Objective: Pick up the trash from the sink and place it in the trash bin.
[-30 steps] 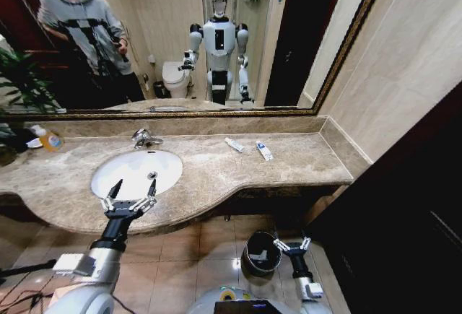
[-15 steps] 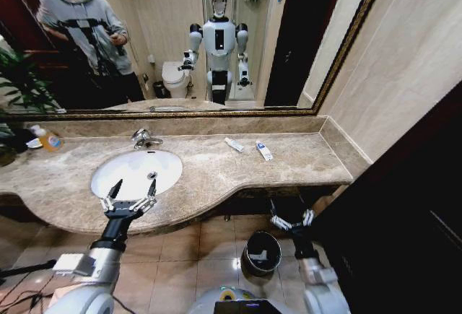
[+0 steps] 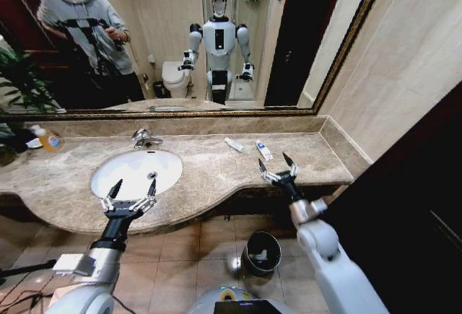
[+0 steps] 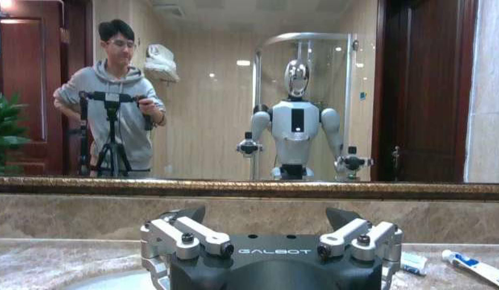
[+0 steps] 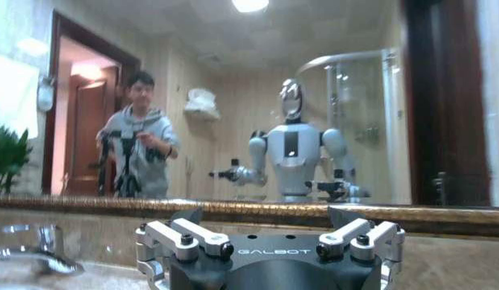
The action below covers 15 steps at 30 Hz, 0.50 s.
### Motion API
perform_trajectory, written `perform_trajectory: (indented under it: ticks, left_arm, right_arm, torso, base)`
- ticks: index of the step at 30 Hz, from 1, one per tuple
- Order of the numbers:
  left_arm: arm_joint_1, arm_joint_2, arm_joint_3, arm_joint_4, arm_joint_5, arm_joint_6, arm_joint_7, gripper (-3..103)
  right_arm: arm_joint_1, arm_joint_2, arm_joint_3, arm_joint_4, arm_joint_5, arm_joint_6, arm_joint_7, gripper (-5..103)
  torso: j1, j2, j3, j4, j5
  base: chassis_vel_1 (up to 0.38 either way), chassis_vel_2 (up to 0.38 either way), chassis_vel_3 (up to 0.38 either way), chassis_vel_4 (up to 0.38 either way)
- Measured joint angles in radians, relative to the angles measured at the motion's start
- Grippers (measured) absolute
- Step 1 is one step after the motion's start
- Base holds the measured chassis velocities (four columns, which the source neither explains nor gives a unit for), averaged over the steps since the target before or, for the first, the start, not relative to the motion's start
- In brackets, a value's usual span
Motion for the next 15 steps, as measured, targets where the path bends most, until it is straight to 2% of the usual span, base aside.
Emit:
perform_trajectory:
  ticks: [3, 5, 7, 15]
  left_arm:
    - [0.0, 0.0, 0.0, 0.0, 0.0, 0.0, 0.0, 100]
    - [0.0, 0.0, 0.0, 0.0, 0.0, 0.0, 0.0, 100]
    - [0.0, 0.0, 0.0, 0.0, 0.0, 0.0, 0.0, 100]
    - [0.0, 0.0, 0.0, 0.0, 0.0, 0.0, 0.0, 100]
  right_arm:
    - [0.155, -0.048, -0.12, -0.128, 0.036, -0.064, 0.041, 100]
    - [0.177, -0.052, -0.136, -0.146, 0.053, -0.083, 0.047, 100]
    - [0.279, -0.051, -0.189, -0.229, 0.112, -0.146, 0.071, 100]
    - [0.464, 0.007, -0.243, -0.464, 0.11, -0.174, 0.091, 100]
  torso:
    - [0.0, 0.0, 0.0, 0.0003, 0.0001]
    - [0.0, 0.0, 0.0, 0.0002, 0.0001]
    - [0.0, 0.0, 0.0, 0.0, 0.0]
    - [0.0, 0.0, 0.0, 0.0001, -0.0001]
  base:
    - [0.0, 0.0, 0.0, 0.0]
    - [0.0, 0.0, 0.0, 0.0]
    - [0.0, 0.0, 0.0, 0.0]
    - [0.0, 0.0, 0.0, 0.0]
